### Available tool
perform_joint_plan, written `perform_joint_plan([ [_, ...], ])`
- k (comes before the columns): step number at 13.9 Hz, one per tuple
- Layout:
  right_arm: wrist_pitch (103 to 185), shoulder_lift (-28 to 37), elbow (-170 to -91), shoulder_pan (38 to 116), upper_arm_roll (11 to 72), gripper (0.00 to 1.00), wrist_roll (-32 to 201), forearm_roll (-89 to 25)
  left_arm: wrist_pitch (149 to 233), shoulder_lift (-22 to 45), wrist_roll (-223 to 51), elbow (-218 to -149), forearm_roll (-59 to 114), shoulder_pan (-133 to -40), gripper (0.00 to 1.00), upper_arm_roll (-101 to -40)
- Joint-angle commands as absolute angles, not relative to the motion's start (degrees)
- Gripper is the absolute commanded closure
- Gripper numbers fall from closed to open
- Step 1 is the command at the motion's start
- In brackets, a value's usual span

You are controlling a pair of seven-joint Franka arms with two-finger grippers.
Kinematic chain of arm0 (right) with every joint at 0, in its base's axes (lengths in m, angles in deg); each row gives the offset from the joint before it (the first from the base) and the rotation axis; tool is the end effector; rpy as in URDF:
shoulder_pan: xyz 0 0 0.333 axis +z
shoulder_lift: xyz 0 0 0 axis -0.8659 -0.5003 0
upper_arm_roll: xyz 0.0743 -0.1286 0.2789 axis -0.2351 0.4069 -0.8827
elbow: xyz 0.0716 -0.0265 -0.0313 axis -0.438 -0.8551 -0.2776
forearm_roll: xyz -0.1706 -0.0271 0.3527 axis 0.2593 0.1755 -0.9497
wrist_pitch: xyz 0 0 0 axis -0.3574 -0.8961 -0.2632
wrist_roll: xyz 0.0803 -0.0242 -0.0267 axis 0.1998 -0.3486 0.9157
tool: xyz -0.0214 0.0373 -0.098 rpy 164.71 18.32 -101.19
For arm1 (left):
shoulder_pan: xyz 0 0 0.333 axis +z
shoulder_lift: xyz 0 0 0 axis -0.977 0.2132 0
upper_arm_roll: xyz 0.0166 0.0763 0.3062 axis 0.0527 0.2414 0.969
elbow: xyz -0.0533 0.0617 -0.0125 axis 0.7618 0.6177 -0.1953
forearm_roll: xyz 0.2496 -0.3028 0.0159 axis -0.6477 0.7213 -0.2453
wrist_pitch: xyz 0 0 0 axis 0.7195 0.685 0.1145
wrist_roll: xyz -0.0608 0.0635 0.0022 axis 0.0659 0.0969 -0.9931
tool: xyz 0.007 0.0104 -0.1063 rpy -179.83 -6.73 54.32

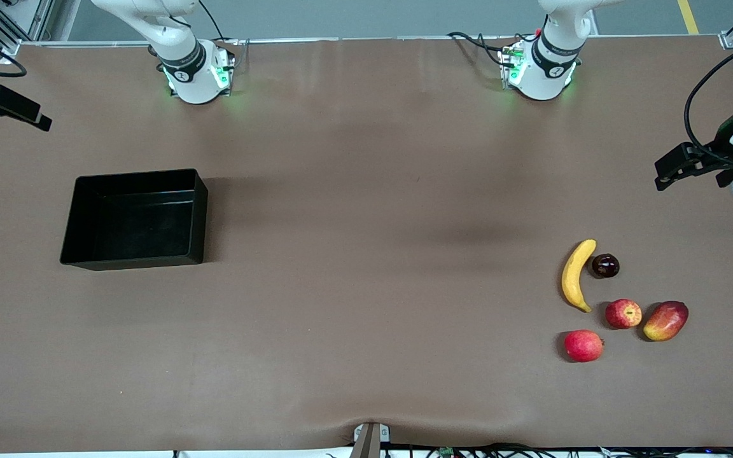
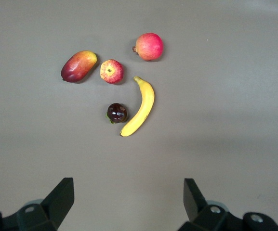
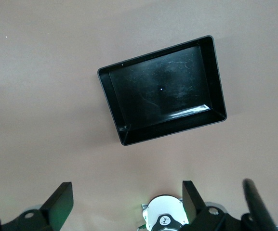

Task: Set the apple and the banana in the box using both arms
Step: 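Reach the left gripper down toward the red-yellow apple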

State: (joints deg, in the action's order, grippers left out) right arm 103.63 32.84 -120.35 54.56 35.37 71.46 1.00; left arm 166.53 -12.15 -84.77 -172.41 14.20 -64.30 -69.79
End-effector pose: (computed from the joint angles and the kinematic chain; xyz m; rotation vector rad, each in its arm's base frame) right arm 0.4986 -0.0304 0.6610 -3.0495 0.3152 0.2299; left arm 0.5691 -0.0304 0.6244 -3.0822 -0.0320 -0.0663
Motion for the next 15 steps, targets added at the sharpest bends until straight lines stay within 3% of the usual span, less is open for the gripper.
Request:
perform_joint_plan([
  [1, 103.79, 33.4, -121.04, 53.57, 34.97, 0.0, 71.45, -0.12, 165.43, -10.98, -83.92, -171.23, 12.96, -64.07, 0.0, -69.97],
  [7, 103.79, 33.48, -121.04, 53.57, 34.97, 0.0, 71.45, -0.12, 169.1, -0.88, -83.47, -167.89, 13.13, -61.7, 0.0, -69.62],
  [15, 103.8, 31.29, -120.43, 53.48, 34.97, 0.0, 72.23, -0.82, 198.17, 20.12, -83.04, -167.63, 2.41, -61.61, 0.0, -69.45],
])
